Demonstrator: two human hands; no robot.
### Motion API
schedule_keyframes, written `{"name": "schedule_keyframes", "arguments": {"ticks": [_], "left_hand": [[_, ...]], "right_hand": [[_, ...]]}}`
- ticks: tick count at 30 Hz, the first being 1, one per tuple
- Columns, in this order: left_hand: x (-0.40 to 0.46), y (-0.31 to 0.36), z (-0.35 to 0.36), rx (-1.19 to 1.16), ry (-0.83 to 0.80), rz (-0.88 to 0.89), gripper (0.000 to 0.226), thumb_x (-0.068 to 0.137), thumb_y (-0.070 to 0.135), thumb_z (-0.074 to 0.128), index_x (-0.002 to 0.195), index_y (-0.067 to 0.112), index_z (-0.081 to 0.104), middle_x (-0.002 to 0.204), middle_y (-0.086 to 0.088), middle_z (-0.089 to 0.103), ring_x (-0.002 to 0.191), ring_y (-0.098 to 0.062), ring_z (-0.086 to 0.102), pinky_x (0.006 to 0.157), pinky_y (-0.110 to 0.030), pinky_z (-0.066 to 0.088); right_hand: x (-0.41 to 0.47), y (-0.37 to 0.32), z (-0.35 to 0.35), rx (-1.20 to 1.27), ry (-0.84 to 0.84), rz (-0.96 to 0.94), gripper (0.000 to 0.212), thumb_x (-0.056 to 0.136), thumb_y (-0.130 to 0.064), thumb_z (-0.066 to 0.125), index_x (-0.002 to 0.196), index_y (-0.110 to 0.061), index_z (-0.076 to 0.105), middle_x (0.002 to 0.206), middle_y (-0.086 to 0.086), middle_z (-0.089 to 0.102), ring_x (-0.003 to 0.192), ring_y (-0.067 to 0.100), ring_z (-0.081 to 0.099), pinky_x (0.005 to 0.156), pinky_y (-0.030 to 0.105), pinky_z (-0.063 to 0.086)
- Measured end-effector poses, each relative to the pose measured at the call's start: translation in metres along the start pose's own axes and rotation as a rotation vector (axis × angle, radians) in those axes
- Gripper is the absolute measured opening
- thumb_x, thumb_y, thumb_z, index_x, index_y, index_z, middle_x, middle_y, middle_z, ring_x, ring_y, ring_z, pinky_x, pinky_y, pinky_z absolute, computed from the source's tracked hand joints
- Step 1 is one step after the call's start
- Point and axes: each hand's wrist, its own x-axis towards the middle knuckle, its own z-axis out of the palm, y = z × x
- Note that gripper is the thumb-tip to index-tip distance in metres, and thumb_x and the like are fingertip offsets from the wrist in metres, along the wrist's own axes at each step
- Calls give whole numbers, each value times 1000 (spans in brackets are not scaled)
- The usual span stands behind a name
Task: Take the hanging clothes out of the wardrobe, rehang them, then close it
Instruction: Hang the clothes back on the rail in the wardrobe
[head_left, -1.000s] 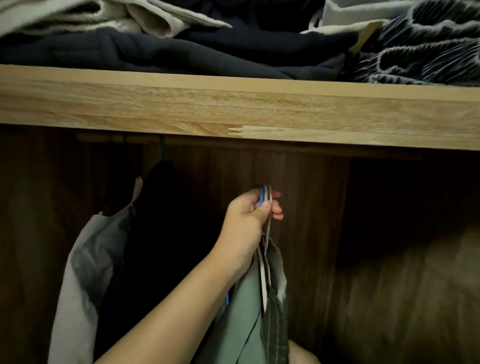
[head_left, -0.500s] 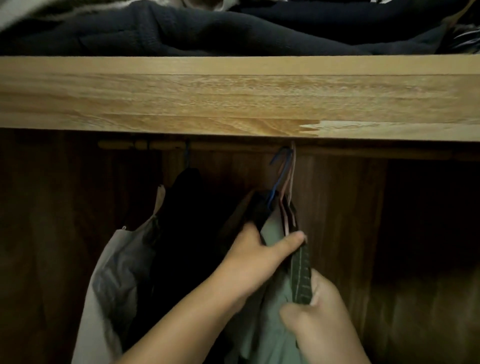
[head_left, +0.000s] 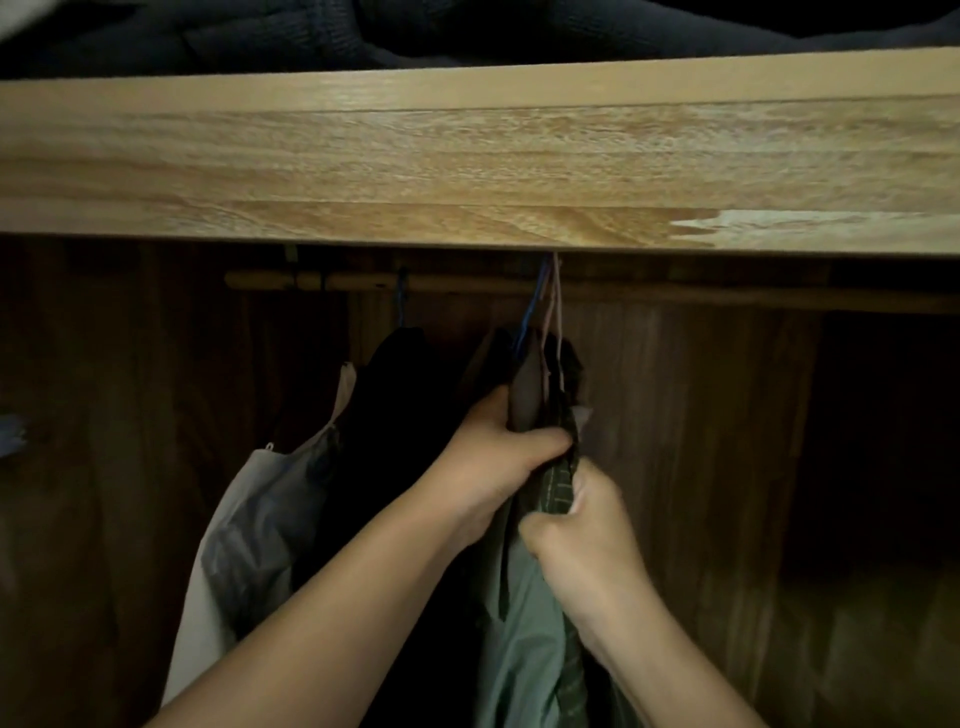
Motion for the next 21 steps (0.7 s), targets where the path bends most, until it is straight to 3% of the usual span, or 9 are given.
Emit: {"name": "schedule_keyframes", "arguments": {"ticks": [3, 6, 9, 13, 18, 21], "left_hand": [[5, -6, 3, -15, 51, -11, 34, 83, -6, 56, 106, 19, 59, 101, -9, 67, 92, -21, 64, 81, -28, 49], [12, -10, 6, -14, 71, -54, 39, 85, -4, 54, 120, 13, 56, 110, -12, 65, 99, -24, 62, 83, -30, 50], [20, -10, 10, -15, 95, -92, 40, 86, -2, 54, 124, 12, 54, 109, -11, 64, 95, -23, 61, 73, -23, 50], [26, -15, 12, -7, 113, -128, 38, 86, -1, 55, 122, 10, 55, 105, -10, 63, 88, -20, 60, 68, -21, 49], [24, -19, 13, -40, 123, -144, 37, 85, 7, 63, 121, 9, 57, 109, -12, 66, 96, -24, 64, 84, -30, 51], [23, -17, 14, -115, 113, -116, 12, 91, 14, 57, 103, 14, 61, 84, 0, 69, 69, -6, 67, 66, -15, 54]], "right_hand": [[8, 10, 7, -29, 25, -32, 42, 72, 19, 45, 67, -23, 43, 61, -6, 46, 56, 6, 46, 50, 12, 34], [17, 20, 8, -37, 34, -33, 44, 73, 17, 45, 71, -28, 44, 68, -8, 49, 70, 9, 50, 61, 17, 38], [27, 22, 5, -48, 23, -3, 44, 74, 16, 44, 66, -28, 42, 66, -8, 46, 66, 9, 47, 57, 18, 35], [30, 22, 1, -72, -6, 62, 41, 75, 16, 43, 63, -24, 40, 63, -4, 45, 61, 9, 45, 53, 20, 33], [25, 17, -6, -40, -35, 135, 40, 77, 15, 43, 64, -22, 42, 62, -2, 46, 57, 10, 46, 49, 20, 33], [23, 10, -11, -6, -74, 173, 39, 75, 17, 44, 63, -20, 43, 57, -1, 45, 51, 11, 45, 47, 20, 33]]}}
